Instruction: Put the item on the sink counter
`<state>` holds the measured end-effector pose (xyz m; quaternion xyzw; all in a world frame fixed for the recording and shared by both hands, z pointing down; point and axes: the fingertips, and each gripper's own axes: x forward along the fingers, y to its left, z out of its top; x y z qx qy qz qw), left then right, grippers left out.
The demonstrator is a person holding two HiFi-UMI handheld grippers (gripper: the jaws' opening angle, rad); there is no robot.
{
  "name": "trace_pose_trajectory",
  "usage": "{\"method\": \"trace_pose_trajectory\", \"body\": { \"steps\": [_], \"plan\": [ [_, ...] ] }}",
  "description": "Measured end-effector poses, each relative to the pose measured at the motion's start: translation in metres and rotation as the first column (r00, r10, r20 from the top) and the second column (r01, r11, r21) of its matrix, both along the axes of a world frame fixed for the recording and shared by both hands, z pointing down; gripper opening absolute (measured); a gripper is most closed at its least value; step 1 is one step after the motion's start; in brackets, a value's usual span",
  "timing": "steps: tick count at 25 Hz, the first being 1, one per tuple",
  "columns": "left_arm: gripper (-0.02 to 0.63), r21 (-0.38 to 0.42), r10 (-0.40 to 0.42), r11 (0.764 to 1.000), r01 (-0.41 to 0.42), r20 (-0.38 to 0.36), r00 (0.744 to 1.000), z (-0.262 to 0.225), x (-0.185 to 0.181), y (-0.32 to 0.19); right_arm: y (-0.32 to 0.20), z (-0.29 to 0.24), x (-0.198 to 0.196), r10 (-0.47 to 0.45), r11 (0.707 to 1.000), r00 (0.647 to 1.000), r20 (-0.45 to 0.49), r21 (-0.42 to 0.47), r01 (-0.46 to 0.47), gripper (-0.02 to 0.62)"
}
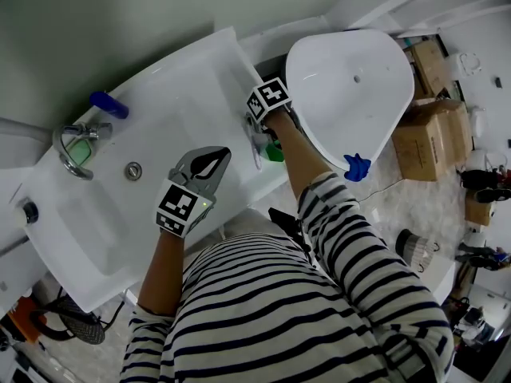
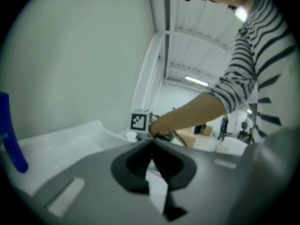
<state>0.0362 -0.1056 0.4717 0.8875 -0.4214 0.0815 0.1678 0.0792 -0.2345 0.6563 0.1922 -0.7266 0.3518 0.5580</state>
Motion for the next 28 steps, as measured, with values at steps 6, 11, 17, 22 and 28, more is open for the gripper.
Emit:
{"method": "trace_pose_trajectory", "body": {
  "steps": [6, 11, 17, 22, 28],
  "plan": [
    [0.006, -0.004, -0.005, 1.000, 0.005, 0.013, 1.000, 0.001, -0.004, 0.005, -0.001, -0.023, -0.015, -0.007, 0.999, 0.996, 0.084, 0.038, 0.004, 0.052],
    [0.006, 0.022, -0.008, 1.000, 0.008, 0.003, 1.000, -0.009, -0.005, 0.005, 0.001, -0.054, -0.025, -0.040, 0.992, 0.985, 0.165, 0.122, 0.020, 0.049],
    [0.008, 0.031, -0.002, 1.000, 0.002, 0.009, 1.000, -0.013, -0.005, 0.006, 0.004, -0.094, -0.033, -0.087, 0.971, 0.963, 0.254, 0.237, 0.025, 0.046],
    [0.006, 0.037, 0.015, 0.999, -0.016, 0.015, 1.000, -0.016, 0.000, 0.008, 0.006, -0.119, -0.035, -0.105, 0.953, 0.944, 0.314, 0.301, 0.006, 0.035],
    [0.006, 0.042, 0.029, 0.999, -0.030, 0.023, 0.999, -0.020, 0.004, 0.010, 0.006, -0.150, -0.032, -0.128, 0.923, 0.915, 0.382, 0.384, -0.032, 0.032]
  ]
}}
